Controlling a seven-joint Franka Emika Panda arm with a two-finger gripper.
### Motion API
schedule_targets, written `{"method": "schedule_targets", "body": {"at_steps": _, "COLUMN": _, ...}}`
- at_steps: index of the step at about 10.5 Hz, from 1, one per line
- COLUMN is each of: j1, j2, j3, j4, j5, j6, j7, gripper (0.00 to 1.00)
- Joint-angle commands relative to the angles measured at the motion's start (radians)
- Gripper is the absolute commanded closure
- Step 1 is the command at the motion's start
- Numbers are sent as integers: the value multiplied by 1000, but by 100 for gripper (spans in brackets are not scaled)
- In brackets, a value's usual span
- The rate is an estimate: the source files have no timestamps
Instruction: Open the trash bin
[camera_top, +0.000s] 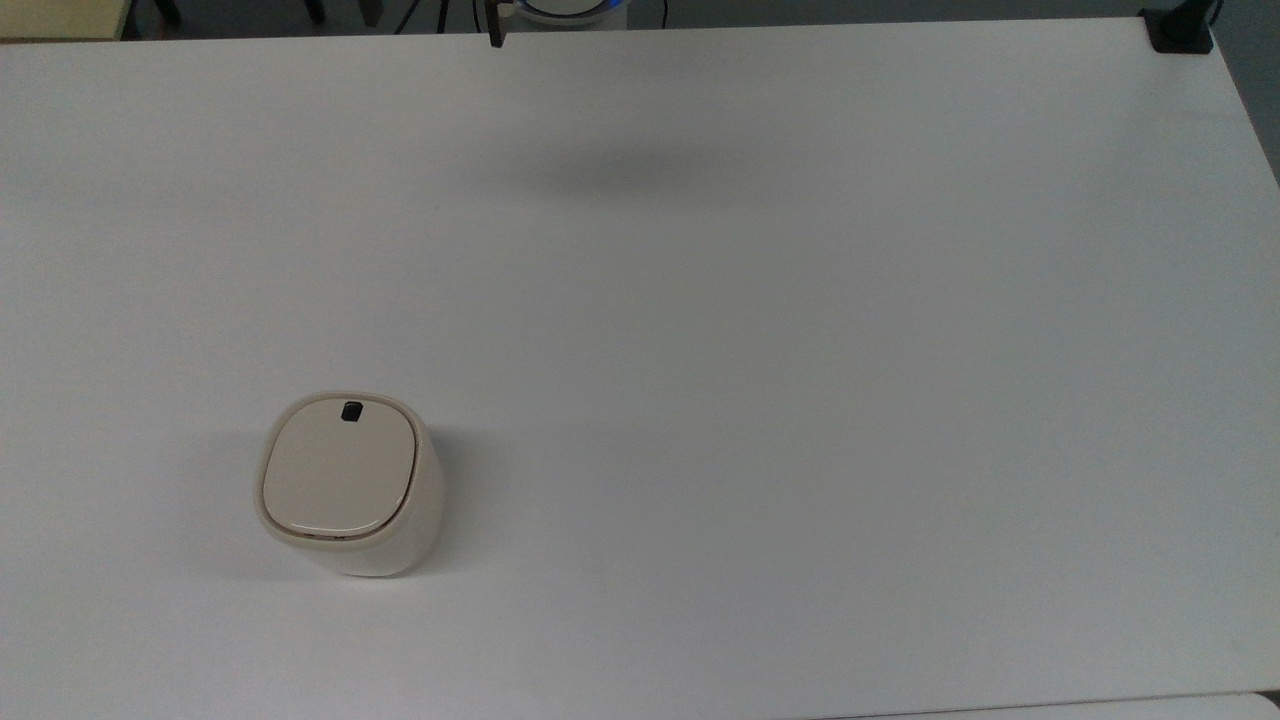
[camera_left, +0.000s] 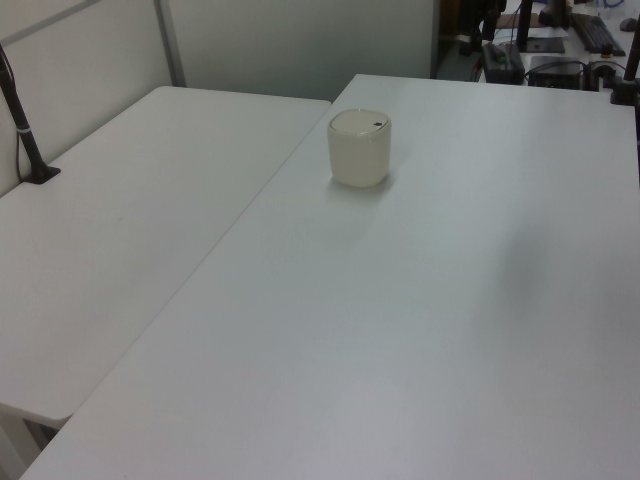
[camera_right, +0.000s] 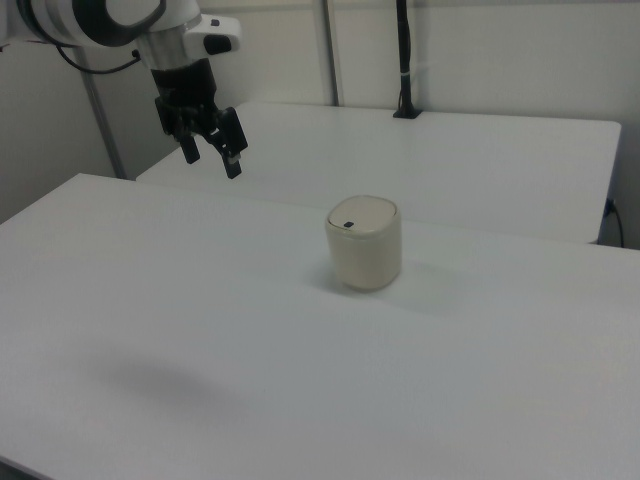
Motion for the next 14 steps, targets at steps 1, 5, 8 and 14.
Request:
{"method": "schedule_targets", "body": {"at_steps": 1, "j1": 17, "j2": -13, "j3": -3, "j4": -13, "j5": 19, "j6": 4, "j7": -2, "gripper": 0}}
{"method": "schedule_targets", "body": {"at_steps": 5, "j1": 18, "j2": -13, "j3": -1, "j4": -14, "j5": 19, "j6": 4, "j7": -2, "gripper": 0}}
{"method": "schedule_targets", "body": {"at_steps": 8, "j1": 20, "j2": -11, "j3": -1, "j4": -14, "j5": 19, "j6": 4, "j7": 0, "gripper": 0}}
{"method": "schedule_targets", "body": {"at_steps": 14, "j1": 20, "j2": -11, "j3": 0, "j4": -13, "j5": 19, "j6": -2, "j7": 58, "gripper": 0}}
